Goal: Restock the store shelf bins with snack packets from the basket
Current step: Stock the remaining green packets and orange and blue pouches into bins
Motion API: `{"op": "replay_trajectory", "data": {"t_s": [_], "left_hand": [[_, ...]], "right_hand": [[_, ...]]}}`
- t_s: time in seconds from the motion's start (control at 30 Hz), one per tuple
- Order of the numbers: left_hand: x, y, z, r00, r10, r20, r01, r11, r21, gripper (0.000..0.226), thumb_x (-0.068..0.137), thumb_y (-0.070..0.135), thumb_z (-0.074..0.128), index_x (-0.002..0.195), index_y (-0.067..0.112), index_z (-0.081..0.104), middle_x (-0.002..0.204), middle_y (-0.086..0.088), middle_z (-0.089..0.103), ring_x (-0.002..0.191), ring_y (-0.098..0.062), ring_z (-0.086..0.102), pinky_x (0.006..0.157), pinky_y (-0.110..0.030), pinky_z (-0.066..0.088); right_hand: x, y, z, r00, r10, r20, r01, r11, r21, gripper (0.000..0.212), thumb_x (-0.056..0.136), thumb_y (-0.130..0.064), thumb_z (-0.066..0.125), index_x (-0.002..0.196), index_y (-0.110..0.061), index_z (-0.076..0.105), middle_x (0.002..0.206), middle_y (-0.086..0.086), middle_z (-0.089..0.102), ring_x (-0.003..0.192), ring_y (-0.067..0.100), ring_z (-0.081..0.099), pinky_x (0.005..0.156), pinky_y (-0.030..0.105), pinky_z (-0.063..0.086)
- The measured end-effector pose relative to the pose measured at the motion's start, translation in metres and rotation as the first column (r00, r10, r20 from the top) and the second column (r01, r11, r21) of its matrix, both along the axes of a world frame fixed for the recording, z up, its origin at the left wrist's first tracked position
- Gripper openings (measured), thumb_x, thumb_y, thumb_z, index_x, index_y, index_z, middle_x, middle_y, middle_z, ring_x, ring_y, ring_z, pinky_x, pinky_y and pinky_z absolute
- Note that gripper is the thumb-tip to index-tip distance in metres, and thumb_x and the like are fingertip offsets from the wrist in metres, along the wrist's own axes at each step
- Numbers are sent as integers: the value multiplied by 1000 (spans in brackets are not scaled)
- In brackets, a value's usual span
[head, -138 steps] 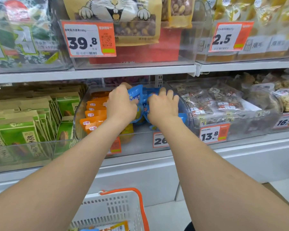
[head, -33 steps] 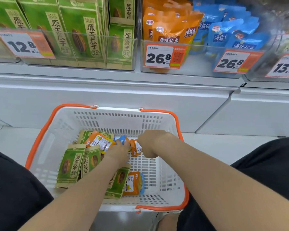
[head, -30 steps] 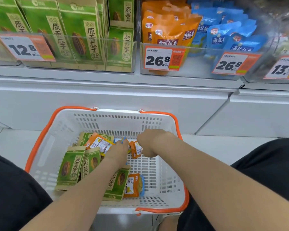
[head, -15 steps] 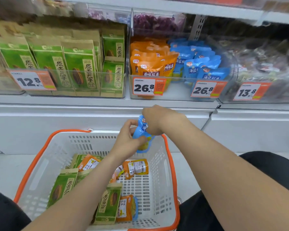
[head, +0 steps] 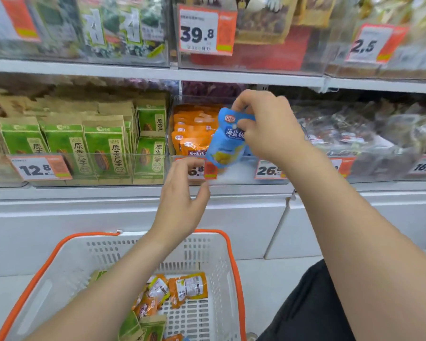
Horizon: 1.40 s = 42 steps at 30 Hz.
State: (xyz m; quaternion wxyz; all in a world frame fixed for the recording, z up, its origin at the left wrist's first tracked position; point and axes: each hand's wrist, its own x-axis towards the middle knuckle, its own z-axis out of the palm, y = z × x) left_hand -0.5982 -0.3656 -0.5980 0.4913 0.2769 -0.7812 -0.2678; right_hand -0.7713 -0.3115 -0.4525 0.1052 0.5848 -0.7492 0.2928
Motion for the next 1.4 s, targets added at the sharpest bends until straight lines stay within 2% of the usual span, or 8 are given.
{"op": "replay_trajectory", "data": {"t_s": [0.2,0.3,0.4,0.57,0.77,1.17,1.33,1.4], "left_hand": [[-29,-25,25,935,218,280,-130,945,-301,38,88,19,62,126,17,58,150,-3,48,145,-25,40,113,-50,34],[-50,-35,42,858,300,418,-137,917,-376,52,91,31,50,141,15,52,167,-6,32,159,-26,19,118,-57,23],[-73,-50,52,719,333,610,-103,919,-381,68,102,40,42,163,17,25,175,-3,11,162,-23,5,120,-64,14],[-98,-74,50,592,371,715,-45,901,-431,67,106,48,29,165,19,20,173,-1,17,158,-24,19,118,-68,11],[-96,-81,34,672,448,590,-121,852,-509,72,97,53,23,154,16,45,148,0,54,141,-23,45,114,-64,22],[-76,-85,34,743,370,557,-116,892,-438,68,101,56,33,157,18,37,168,-6,32,156,-26,25,116,-61,20],[-45,-75,36,812,379,443,-109,846,-522,59,100,42,46,151,12,46,159,-7,43,151,-28,35,116,-53,28],[-28,-70,35,857,376,351,-117,807,-579,42,97,31,55,135,12,57,143,-7,54,136,-31,48,105,-48,37]], "right_hand": [[-34,-21,-8,977,-193,-95,184,978,-97,32,92,0,58,113,-25,60,110,0,69,104,33,55,81,41,27],[-46,-38,-21,972,-199,-123,200,980,-5,35,92,-1,60,116,-26,60,107,0,68,106,31,56,83,42,27],[-58,-58,-36,964,-195,-181,224,962,159,35,90,-6,67,118,-27,65,114,0,67,114,30,56,94,46,32],[-77,-85,-51,945,-240,-222,292,925,242,32,85,-10,68,115,-22,65,111,2,65,109,29,58,98,48,32],[-77,-106,-58,937,-262,-230,307,934,185,35,84,-12,72,115,-26,66,107,2,66,112,30,55,95,46,31],[-71,-95,-60,937,-244,-250,293,939,182,57,80,-13,69,133,-24,54,126,9,56,120,36,44,96,48,33],[-44,-76,-42,973,-172,-151,182,982,55,35,77,-7,67,109,-19,61,115,8,56,107,33,50,88,45,44],[-23,-68,-38,998,-41,-38,43,997,60,25,70,-4,60,87,-22,62,99,5,63,92,30,57,77,43,53]]}}
